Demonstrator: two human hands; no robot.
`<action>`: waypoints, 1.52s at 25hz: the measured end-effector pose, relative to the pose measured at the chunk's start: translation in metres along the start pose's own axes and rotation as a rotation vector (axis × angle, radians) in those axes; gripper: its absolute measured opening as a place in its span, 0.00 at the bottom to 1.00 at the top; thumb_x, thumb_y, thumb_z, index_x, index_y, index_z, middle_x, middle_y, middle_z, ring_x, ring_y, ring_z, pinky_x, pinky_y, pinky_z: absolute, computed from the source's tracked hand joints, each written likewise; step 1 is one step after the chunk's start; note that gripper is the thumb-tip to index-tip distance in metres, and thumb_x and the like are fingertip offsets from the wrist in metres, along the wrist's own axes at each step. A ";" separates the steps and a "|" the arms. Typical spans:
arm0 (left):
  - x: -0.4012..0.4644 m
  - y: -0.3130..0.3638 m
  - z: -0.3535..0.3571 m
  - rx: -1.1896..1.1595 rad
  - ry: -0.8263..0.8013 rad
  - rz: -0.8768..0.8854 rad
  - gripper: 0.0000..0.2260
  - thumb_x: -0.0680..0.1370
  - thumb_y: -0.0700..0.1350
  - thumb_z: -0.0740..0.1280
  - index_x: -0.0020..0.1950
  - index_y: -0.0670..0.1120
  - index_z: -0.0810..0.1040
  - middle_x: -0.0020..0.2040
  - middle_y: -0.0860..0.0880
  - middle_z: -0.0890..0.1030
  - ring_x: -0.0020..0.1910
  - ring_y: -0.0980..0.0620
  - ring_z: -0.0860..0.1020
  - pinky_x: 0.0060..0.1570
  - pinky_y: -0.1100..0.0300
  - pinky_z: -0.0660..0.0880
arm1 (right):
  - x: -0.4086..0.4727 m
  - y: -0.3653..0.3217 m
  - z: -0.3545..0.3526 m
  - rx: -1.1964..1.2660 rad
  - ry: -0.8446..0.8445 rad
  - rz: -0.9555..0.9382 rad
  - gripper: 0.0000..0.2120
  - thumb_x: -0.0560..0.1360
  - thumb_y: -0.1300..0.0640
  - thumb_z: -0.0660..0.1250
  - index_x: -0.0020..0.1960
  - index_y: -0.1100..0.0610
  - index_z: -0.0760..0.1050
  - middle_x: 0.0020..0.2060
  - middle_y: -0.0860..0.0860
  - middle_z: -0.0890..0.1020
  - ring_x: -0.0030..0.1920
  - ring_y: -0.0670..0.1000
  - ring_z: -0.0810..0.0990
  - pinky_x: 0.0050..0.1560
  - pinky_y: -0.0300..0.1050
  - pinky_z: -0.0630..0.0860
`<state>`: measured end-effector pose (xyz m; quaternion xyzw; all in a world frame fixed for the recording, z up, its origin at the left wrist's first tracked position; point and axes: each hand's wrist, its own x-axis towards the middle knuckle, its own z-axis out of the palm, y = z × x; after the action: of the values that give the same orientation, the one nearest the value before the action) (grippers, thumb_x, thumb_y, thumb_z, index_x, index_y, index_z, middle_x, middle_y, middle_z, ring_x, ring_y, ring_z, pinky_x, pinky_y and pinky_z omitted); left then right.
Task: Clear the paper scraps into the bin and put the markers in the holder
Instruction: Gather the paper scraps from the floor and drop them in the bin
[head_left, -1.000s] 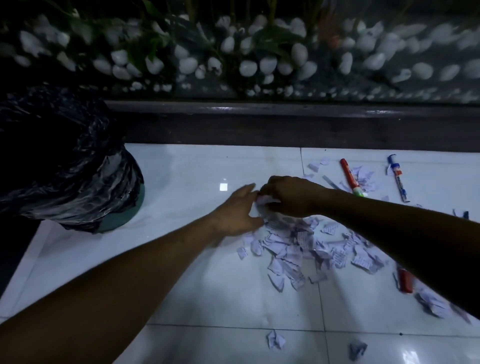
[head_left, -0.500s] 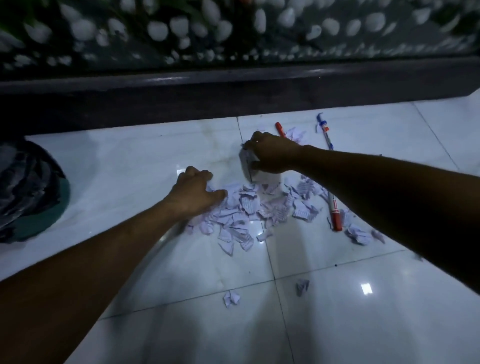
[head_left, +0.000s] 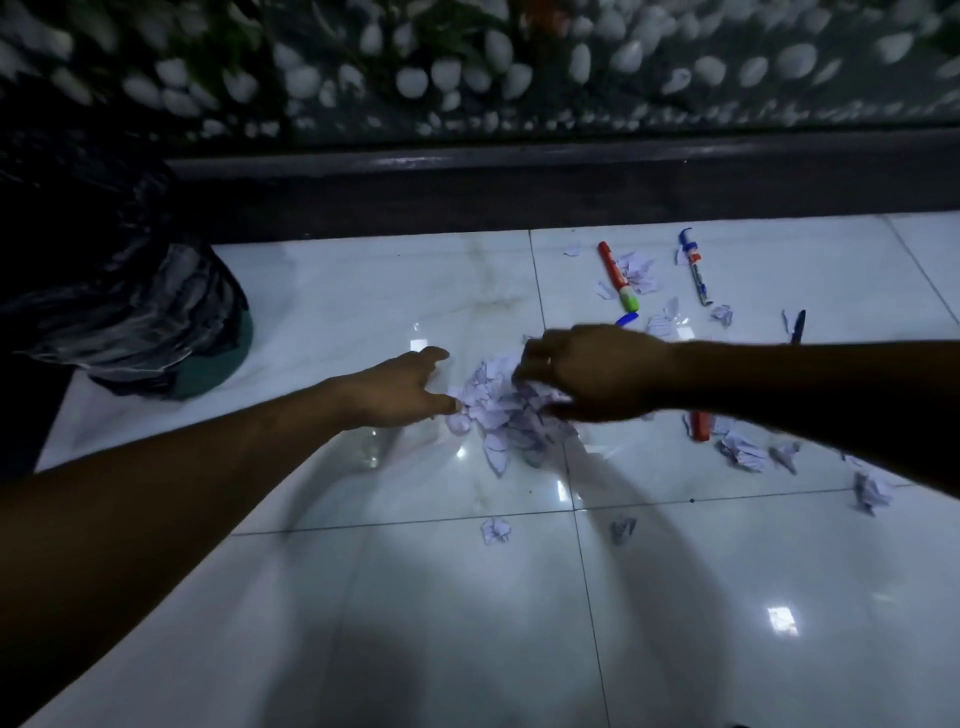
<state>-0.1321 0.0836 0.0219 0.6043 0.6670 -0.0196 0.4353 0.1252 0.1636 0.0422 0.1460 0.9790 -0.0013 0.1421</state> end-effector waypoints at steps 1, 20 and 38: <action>-0.004 -0.003 -0.002 0.027 0.026 -0.032 0.38 0.77 0.58 0.70 0.81 0.49 0.55 0.78 0.44 0.64 0.74 0.46 0.68 0.66 0.58 0.67 | -0.006 -0.023 0.010 -0.004 0.000 -0.097 0.24 0.78 0.44 0.64 0.72 0.51 0.69 0.67 0.55 0.74 0.63 0.56 0.76 0.57 0.54 0.78; -0.017 -0.008 0.030 0.021 0.090 -0.341 0.45 0.72 0.66 0.70 0.80 0.50 0.52 0.75 0.38 0.56 0.66 0.36 0.73 0.53 0.52 0.77 | -0.077 -0.087 0.013 0.152 -0.838 -0.202 0.12 0.79 0.49 0.66 0.60 0.51 0.79 0.55 0.50 0.82 0.55 0.53 0.81 0.56 0.50 0.78; 0.012 0.032 0.042 0.454 -0.078 -0.129 0.68 0.56 0.77 0.72 0.80 0.54 0.33 0.81 0.44 0.40 0.79 0.36 0.47 0.72 0.37 0.62 | -0.023 -0.009 0.034 0.416 -0.232 0.637 0.60 0.59 0.25 0.72 0.80 0.41 0.43 0.79 0.54 0.55 0.74 0.62 0.63 0.64 0.62 0.72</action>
<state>-0.0814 0.0782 0.0047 0.6415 0.6657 -0.2199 0.3115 0.1536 0.1472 0.0161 0.4669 0.8410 -0.1719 0.2126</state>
